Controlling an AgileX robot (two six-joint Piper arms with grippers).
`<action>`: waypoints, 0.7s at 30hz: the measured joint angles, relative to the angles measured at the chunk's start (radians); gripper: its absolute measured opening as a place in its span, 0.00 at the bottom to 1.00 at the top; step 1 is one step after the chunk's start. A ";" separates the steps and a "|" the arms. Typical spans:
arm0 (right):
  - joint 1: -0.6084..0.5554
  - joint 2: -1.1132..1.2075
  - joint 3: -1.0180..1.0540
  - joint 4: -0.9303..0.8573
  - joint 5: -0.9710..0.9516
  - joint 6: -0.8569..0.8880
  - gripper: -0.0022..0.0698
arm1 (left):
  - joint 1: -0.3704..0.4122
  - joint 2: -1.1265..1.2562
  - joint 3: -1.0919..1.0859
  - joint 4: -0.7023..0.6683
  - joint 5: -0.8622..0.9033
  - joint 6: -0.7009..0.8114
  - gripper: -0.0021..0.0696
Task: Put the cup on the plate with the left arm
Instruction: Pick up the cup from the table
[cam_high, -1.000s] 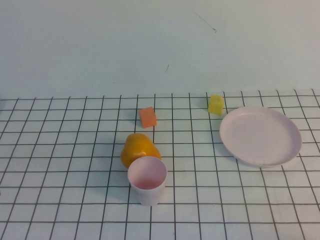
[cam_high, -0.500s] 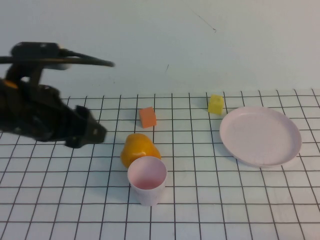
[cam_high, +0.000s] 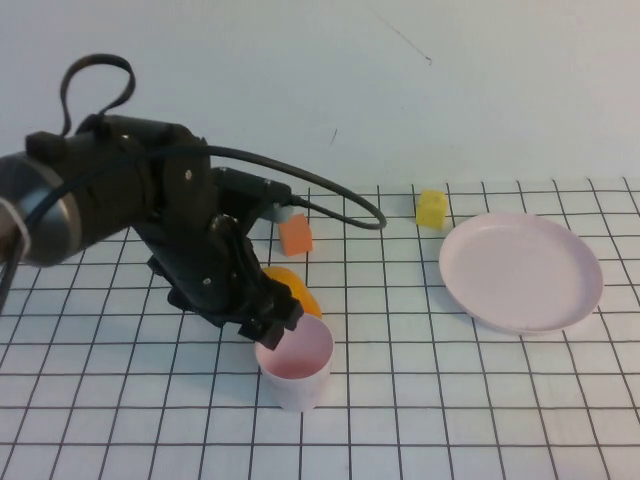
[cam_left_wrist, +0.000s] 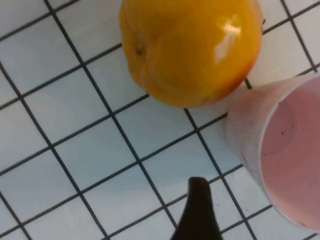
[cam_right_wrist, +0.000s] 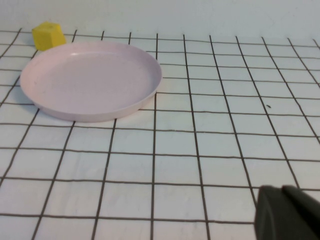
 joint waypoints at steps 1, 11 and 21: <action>0.000 0.000 0.000 0.000 0.000 0.000 0.03 | 0.000 0.019 0.000 0.000 0.000 -0.002 0.70; 0.000 0.000 0.000 0.000 0.000 0.000 0.03 | 0.000 0.154 -0.008 0.000 -0.042 -0.011 0.51; 0.000 0.000 0.000 0.000 0.000 0.000 0.03 | -0.015 0.160 -0.138 -0.115 -0.003 0.049 0.05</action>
